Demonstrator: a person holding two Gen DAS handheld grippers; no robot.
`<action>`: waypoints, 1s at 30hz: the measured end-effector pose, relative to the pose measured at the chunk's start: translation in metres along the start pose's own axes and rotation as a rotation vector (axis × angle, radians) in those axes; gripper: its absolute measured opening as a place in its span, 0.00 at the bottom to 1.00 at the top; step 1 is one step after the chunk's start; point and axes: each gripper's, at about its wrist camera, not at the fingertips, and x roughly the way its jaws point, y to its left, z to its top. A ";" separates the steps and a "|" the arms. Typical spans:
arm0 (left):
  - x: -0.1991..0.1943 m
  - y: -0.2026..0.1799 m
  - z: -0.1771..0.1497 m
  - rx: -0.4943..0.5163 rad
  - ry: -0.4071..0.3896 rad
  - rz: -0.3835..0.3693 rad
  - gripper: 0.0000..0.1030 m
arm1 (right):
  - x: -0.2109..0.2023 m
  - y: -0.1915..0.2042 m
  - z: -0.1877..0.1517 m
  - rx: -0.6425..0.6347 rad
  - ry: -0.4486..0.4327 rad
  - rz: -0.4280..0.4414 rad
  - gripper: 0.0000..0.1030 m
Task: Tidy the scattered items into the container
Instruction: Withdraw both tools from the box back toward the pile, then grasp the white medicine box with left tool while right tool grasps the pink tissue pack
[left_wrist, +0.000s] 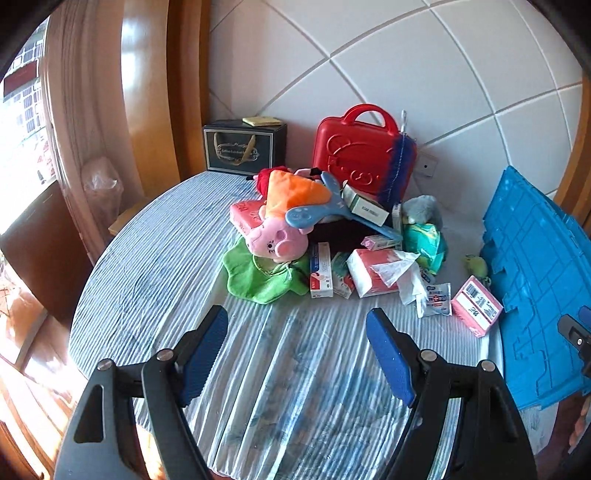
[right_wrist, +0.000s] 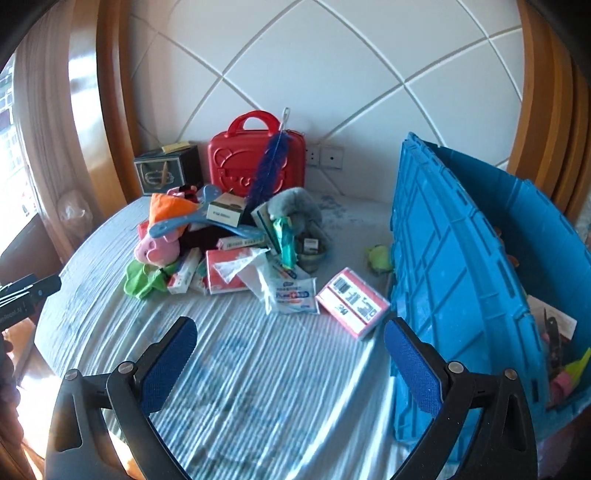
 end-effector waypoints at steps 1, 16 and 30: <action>0.007 -0.001 0.002 0.000 0.010 0.005 0.75 | 0.010 -0.002 0.002 -0.002 0.012 0.017 1.00; 0.120 -0.037 0.015 0.078 0.175 0.001 0.75 | 0.129 -0.014 -0.003 -0.018 0.215 0.106 1.00; 0.255 -0.047 0.040 0.165 0.349 -0.078 0.75 | 0.202 0.031 0.010 0.001 0.331 0.117 1.00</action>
